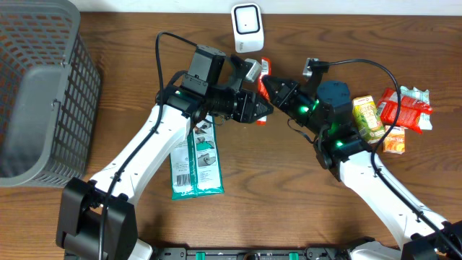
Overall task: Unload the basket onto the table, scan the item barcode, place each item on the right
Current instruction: 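Lift the stick with the right gripper and pass it to the left gripper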
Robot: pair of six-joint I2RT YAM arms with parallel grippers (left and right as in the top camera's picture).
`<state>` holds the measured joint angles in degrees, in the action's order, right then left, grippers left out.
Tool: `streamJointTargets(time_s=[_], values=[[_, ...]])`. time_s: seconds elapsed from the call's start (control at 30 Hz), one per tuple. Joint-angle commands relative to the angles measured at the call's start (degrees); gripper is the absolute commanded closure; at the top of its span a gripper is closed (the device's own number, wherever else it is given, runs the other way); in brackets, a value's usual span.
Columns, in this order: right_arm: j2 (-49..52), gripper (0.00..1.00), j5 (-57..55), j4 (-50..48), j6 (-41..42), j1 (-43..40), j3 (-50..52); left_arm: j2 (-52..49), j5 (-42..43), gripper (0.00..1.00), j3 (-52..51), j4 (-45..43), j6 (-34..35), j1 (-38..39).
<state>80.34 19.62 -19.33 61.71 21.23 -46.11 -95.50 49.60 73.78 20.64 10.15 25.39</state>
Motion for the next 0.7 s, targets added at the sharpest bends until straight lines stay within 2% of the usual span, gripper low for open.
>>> streamJointTargets(time_s=[0.0,0.07,0.13,0.27,0.37,0.6,0.67], values=[[-0.3,0.99,-1.3,-0.4,0.6,0.6,-0.6,0.2,0.3,0.69,-0.3,-0.3,0.0,0.0],[-0.3,0.99,-1.4,-0.6,0.6,0.6,-0.6,0.2,0.3,0.77,-0.3,-0.3,0.0,0.0],[-0.3,0.99,-1.6,-0.6,0.6,0.5,-0.6,0.2,0.3,0.79,-0.3,-0.2,0.0,0.0],[-0.3,0.99,-1.9,-0.7,0.6,0.4,-0.6,0.2,0.3,0.79,-0.3,-0.2,0.0,0.0],[-0.3,0.99,-3.4,-0.7,0.6,0.4,-0.6,0.2,0.3,0.73,-0.3,-0.1,0.0,0.0],[-0.3,0.99,-4.1,-0.6,0.4,0.4,-0.6,0.2,0.3,0.74,-0.3,1.7,0.0,0.0],[-0.3,0.99,-4.1,-0.6,0.4,0.5,-0.6,0.2,-0.5,0.88,-0.3,1.7,0.0,0.0]])
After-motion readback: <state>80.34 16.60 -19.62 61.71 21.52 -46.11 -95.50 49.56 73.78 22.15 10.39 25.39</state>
